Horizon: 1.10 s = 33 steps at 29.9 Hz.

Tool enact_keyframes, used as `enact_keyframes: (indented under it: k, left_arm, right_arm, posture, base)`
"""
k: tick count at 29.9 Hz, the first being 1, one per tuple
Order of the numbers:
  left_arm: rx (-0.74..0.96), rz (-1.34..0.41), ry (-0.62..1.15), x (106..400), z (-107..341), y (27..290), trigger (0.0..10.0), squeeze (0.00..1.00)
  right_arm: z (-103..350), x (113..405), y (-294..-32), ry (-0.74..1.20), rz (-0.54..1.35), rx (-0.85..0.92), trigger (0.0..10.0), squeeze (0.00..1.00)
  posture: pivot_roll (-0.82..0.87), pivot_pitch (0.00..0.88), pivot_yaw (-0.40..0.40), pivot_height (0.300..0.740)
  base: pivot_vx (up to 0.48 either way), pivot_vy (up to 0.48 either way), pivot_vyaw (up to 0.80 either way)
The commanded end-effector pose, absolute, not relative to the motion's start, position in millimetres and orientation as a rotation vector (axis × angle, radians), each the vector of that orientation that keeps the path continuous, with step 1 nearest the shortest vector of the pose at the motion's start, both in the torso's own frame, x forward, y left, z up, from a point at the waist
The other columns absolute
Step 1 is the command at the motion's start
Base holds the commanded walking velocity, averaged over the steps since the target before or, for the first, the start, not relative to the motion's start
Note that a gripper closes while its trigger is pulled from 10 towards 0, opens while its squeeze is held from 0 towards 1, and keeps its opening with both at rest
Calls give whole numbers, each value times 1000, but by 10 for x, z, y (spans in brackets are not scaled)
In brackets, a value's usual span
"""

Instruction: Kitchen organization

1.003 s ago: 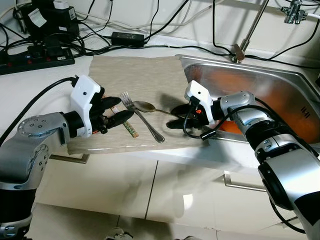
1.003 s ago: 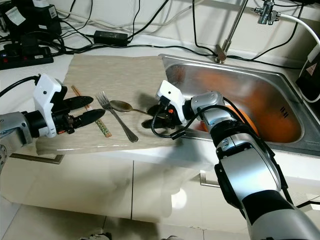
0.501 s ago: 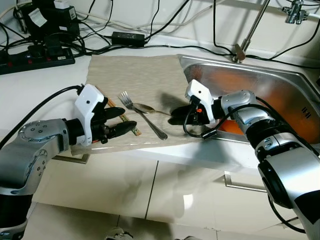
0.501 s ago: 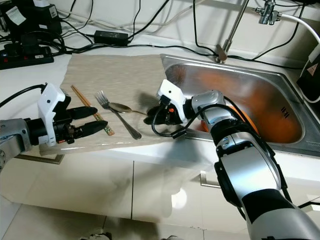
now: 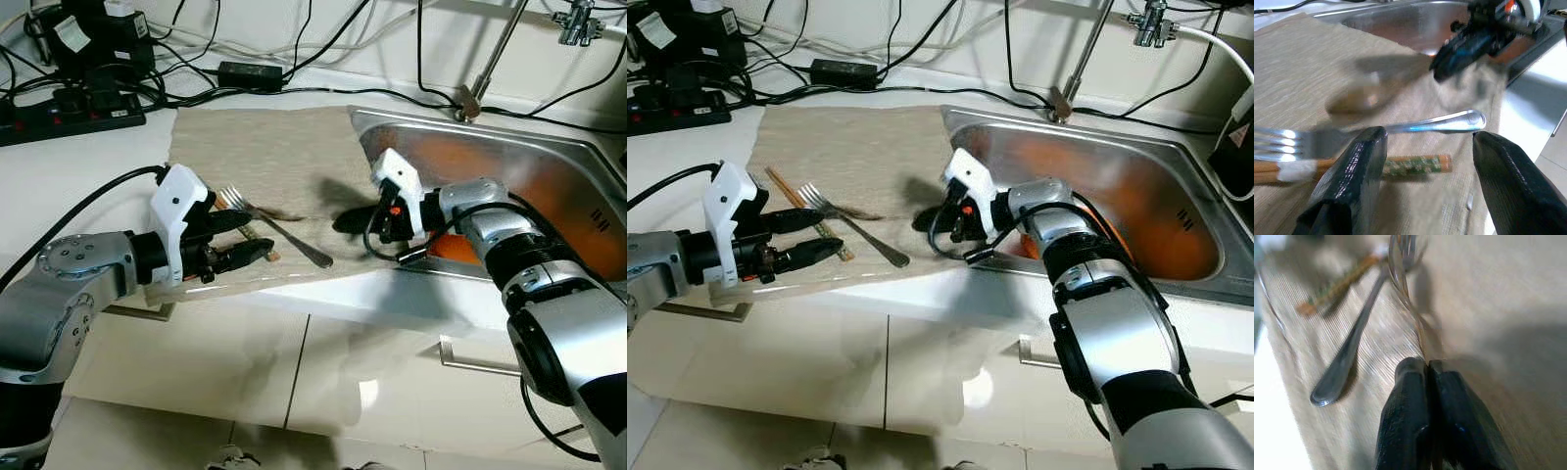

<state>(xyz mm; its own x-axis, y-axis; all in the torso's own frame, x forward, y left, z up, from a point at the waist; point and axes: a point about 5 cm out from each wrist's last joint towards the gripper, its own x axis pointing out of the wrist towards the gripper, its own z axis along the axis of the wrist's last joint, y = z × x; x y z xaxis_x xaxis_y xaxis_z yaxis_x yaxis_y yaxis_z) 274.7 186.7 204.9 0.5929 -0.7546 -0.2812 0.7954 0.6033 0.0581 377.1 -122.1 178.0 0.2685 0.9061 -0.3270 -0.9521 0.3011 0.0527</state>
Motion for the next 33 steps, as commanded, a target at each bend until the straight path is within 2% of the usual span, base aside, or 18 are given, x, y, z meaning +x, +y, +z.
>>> enact_keyframes:
  k: [1, 6, 17, 23, 27, 33]
  left_arm:
    - [207, -920, 233, 2734, 2063, 1848, 10000, 0]
    - [208, -917, 236, 2730, 2046, 1848, 10000, 0]
    - [212, -926, 237, 2742, 2037, 1833, 10000, 0]
    - [214, -933, 240, 2752, 2028, 1816, 10000, 0]
    - [217, -934, 245, 2754, 2015, 1812, 10000, 0]
    - [218, -931, 254, 2756, 1986, 1800, 10000, 0]
  right_arm:
    - [1978, 3817, -1259, 241, 1257, -85, 0, 0]
    - [2130, 3848, -1295, 143, 1236, 69, 0, 0]
    - [2205, 3885, -1413, 79, 1150, 143, 0, 0]
    - [2062, 3851, -1391, 120, 1154, 94, 0, 0]
    - [1865, 3811, -1295, 167, 1152, -16, 0, 0]
    - [1751, 3837, -1186, 171, 1048, -80, 0, 0]
  posture:
    - [98, 3, -104, 740]
    - [95, 0, -103, 740]
    - [87, 0, -94, 740]
    - [82, 0, -92, 740]
    - [81, 0, -92, 740]
    - [82, 3, -96, 740]
  base:
    - [0, 0, 0]
    - [0, 0, 0]
    - [0, 0, 0]
    - [0, 0, 0]
    - [0, 0, 0]
    - [0, 0, 0]
